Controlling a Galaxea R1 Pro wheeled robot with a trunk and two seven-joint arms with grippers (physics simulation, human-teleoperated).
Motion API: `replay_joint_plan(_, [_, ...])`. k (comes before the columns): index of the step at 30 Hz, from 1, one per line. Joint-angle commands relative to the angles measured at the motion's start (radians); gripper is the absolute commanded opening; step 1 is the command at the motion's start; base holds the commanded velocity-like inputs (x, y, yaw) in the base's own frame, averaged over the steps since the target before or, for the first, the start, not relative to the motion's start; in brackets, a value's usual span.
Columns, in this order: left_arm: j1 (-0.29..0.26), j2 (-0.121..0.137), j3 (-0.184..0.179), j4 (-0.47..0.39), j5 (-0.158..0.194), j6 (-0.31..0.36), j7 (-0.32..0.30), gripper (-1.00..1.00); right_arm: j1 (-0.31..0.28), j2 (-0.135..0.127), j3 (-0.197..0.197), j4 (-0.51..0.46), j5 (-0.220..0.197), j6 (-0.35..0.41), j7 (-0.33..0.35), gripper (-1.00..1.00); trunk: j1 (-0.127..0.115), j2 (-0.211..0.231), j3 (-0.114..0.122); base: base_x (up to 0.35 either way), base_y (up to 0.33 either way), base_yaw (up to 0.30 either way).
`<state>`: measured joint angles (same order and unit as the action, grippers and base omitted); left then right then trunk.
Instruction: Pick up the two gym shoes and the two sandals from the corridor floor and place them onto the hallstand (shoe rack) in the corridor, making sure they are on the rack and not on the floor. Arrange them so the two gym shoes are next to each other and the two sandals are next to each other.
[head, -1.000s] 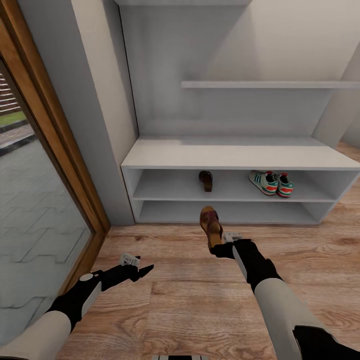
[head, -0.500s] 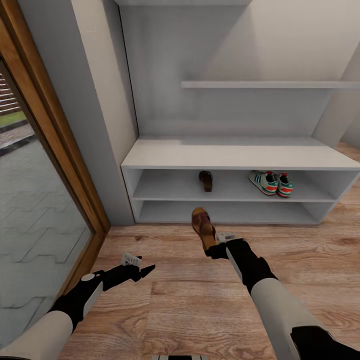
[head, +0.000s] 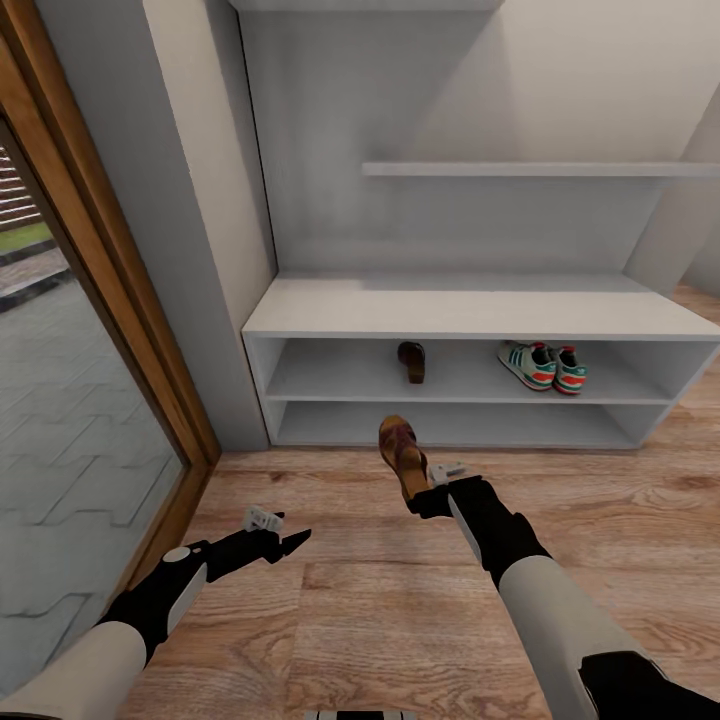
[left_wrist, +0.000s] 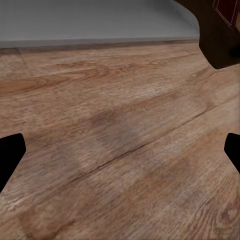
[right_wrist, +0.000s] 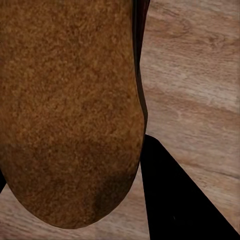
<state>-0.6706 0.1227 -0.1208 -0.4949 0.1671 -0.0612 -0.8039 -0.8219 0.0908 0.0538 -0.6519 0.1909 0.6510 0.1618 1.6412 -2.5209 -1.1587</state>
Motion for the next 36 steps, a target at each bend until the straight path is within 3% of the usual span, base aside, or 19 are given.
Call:
replay_joint_plan(1, [-0.001, 0.001, -0.009, 0.001, 0.008, -0.006, 0.002, 1.00, 0.000, 0.000, 0.000, -0.002, 0.007, 0.006, 0.004, -1.00, 0.000, 0.000, -0.001, 0.000, 0.000, 0.000])
replay_joint_plan(7, [-0.001, -0.018, -0.009, 0.001, 0.008, -0.006, 0.003, 1.00, 0.000, 0.001, 0.000, -0.003, 0.007, 0.006, 0.004, -1.00, 0.000, 0.000, -0.001, 0.165, 0.000, 0.000])
replay_joint_plan(36, [-0.001, -0.034, -0.010, 0.002, 0.007, -0.006, 0.029, 1.00, 0.000, 0.001, 0.000, -0.051, 0.004, 0.006, 0.002, -1.00, 0.000, 0.000, -0.001, 0.169, 0.000, 0.000])
